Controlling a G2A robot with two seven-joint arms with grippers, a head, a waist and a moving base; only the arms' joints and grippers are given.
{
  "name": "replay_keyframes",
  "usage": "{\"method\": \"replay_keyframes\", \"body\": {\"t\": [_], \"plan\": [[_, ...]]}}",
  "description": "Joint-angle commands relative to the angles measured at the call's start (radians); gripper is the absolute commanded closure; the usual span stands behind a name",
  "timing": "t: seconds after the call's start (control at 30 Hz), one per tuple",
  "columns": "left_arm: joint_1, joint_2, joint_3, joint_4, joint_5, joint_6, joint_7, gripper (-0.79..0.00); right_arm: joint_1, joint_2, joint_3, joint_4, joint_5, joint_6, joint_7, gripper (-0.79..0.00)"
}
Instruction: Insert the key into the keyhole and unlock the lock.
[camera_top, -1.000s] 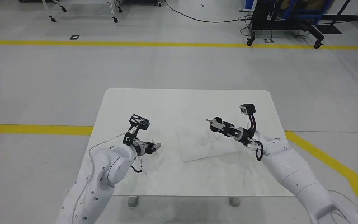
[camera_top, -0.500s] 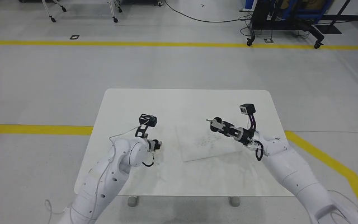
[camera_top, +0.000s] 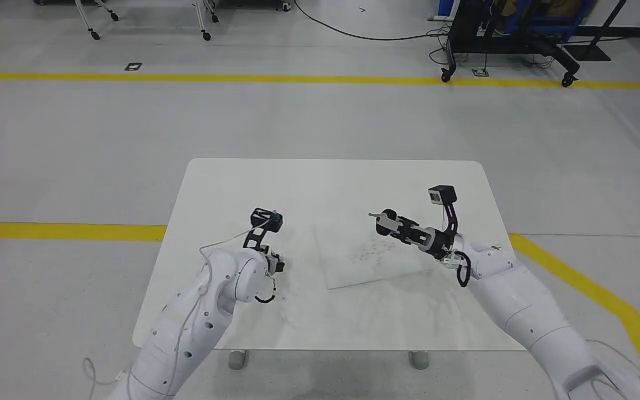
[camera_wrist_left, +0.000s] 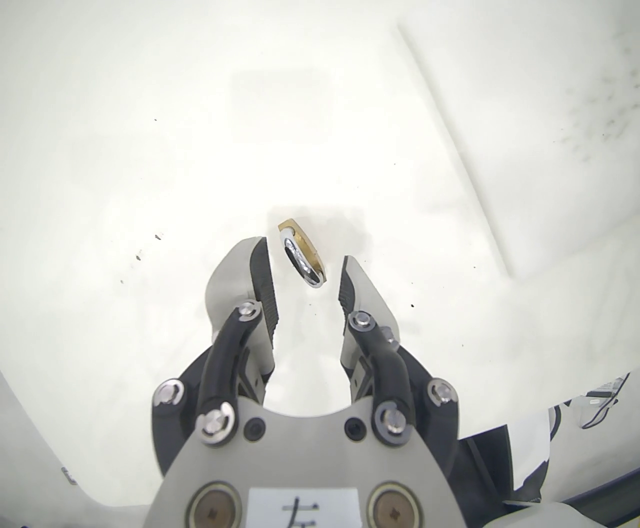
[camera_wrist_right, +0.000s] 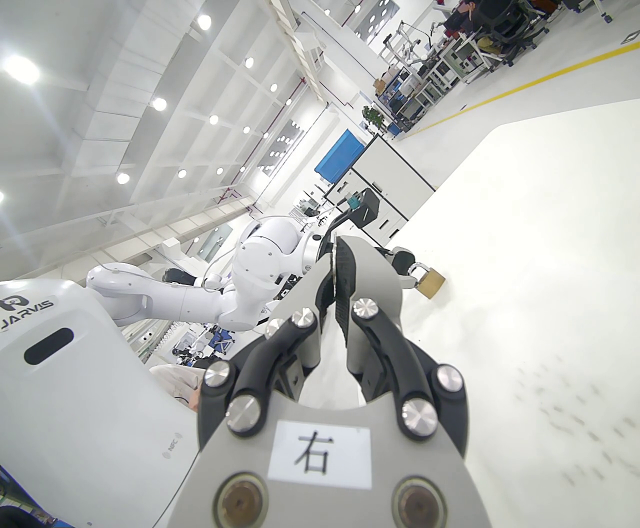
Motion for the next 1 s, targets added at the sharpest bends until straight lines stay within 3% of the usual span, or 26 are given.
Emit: {"method": "replay_keyframes", "body": {"t": [0.0,0.13,0.33,0.43,0.7,0.83,0.97], "plan": [[-0.002,-0.001,-0.002,0.006,0.0,0.0,0.002,-0.074,0.0,0.0,0.0,0.0,0.0,0.0,0.0,0.0],[-0.004,-0.004,-0.002,0.018,-0.002,-0.005,0.004,0.0,0.0,0.0,0.0,0.0,0.0,0.0,0.0,0.0],[-0.007,-0.008,-0.002,0.025,0.0,-0.021,0.005,0.0,0.0,0.0,0.0,0.0,0.0,0.0,0.0,0.0],[-0.007,-0.009,-0.003,0.027,0.005,-0.025,0.001,-0.256,0.0,0.0,0.0,0.0,0.0,0.0,0.0,0.0],[0.001,-0.01,-0.022,0.019,-0.004,-0.029,0.011,-0.317,0.0,0.0,0.0,0.0,0.0,0.0,0.0,0.0],[-0.002,-0.013,-0.021,0.024,-0.007,-0.031,0.012,-0.249,0.0,0.0,0.0,0.0,0.0,0.0,0.0,0.0],[-0.015,-0.019,-0.006,0.047,-0.002,-0.034,0.02,-0.055,0.0,0.0,0.0,0.0,0.0,0.0,0.0,0.0]]}}
